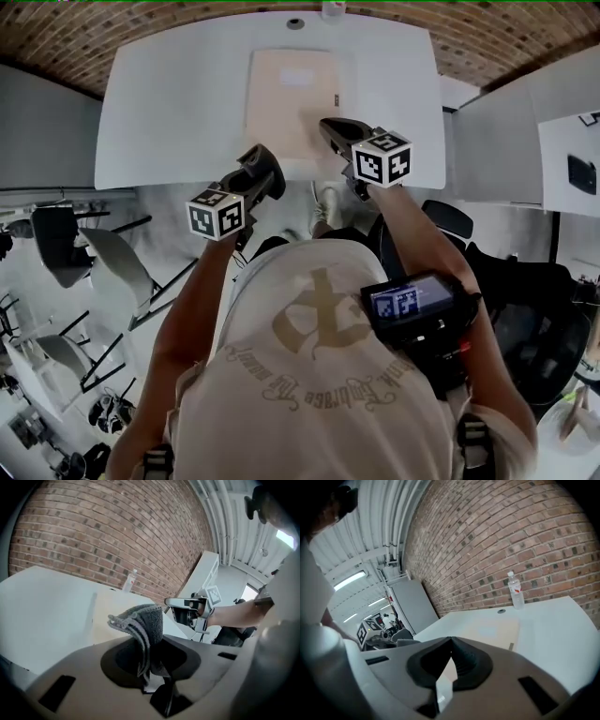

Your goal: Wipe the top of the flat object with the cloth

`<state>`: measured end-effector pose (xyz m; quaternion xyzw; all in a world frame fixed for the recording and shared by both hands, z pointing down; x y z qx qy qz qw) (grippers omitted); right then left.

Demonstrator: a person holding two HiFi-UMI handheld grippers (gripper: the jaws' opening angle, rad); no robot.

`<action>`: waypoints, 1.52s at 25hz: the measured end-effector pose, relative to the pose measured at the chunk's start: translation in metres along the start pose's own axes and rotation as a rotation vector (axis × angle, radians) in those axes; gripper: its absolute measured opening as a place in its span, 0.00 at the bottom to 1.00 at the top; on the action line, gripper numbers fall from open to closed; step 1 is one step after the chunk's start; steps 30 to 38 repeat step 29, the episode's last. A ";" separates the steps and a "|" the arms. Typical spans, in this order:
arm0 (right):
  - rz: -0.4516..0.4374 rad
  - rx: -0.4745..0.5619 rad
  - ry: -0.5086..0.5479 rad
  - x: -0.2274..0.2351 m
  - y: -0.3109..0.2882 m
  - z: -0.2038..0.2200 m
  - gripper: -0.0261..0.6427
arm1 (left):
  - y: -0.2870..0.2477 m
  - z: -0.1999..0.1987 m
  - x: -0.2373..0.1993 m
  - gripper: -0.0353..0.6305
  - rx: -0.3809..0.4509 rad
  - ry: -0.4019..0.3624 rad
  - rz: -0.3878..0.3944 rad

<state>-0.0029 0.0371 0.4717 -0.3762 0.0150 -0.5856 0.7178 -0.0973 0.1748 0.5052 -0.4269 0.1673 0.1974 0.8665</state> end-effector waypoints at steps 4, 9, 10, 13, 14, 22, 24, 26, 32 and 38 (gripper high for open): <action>-0.034 0.060 0.045 -0.033 0.016 0.010 0.07 | 0.022 0.011 0.001 0.21 0.070 0.004 -0.029; -0.020 0.089 0.055 -0.068 0.022 0.023 0.07 | 0.058 0.023 -0.002 0.21 0.157 0.066 -0.037; -0.014 0.089 0.046 -0.073 0.024 0.031 0.07 | 0.062 0.028 0.001 0.21 0.168 0.070 -0.034; -0.002 0.081 0.037 -0.082 0.029 0.049 0.07 | 0.067 0.039 0.010 0.21 0.178 0.058 -0.037; 0.001 0.081 0.035 -0.082 0.031 0.052 0.07 | 0.067 0.041 0.011 0.21 0.180 0.053 -0.041; 0.051 0.091 -0.023 -0.071 0.044 0.098 0.07 | 0.060 0.076 0.018 0.21 0.203 0.107 -0.054; 0.051 0.105 -0.027 -0.068 0.044 0.112 0.07 | 0.052 0.083 0.017 0.21 0.198 0.085 -0.063; 0.055 0.115 -0.026 -0.065 0.049 0.119 0.07 | 0.046 0.084 0.021 0.21 0.202 0.066 -0.059; 0.068 0.102 -0.020 -0.062 0.066 0.125 0.07 | 0.039 0.082 0.036 0.21 0.213 0.063 -0.043; 0.068 0.102 -0.020 -0.062 0.066 0.125 0.07 | 0.039 0.082 0.036 0.21 0.213 0.063 -0.043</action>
Point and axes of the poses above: the fingertips, and each gripper's own axes: y backward along the fingers, x to its right, z out of its underside, the point moved 2 cm from there along y, backward along the fingers, and after that the axes turned 15 degrees about -x, right-handed, at the moved point
